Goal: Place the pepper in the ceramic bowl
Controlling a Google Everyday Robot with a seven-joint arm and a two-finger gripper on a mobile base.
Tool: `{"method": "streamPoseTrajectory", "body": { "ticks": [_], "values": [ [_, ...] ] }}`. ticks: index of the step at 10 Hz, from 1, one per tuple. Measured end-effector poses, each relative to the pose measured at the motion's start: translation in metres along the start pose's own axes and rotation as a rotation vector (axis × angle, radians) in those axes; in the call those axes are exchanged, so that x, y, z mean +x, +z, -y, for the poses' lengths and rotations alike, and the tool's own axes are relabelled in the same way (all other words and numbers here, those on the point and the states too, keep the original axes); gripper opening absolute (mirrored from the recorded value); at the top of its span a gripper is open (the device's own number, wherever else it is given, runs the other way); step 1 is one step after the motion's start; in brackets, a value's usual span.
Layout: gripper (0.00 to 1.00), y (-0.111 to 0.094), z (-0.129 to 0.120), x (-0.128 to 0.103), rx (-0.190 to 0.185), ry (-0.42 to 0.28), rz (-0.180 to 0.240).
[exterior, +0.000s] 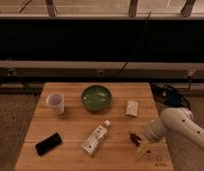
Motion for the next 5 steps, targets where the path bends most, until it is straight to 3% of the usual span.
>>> {"method": "streamPoseTrajectory", "body": {
  "ticks": [5],
  "values": [
    [0.80,0.015,-0.009,0.009,0.046,0.010,0.014]
  ]
}}
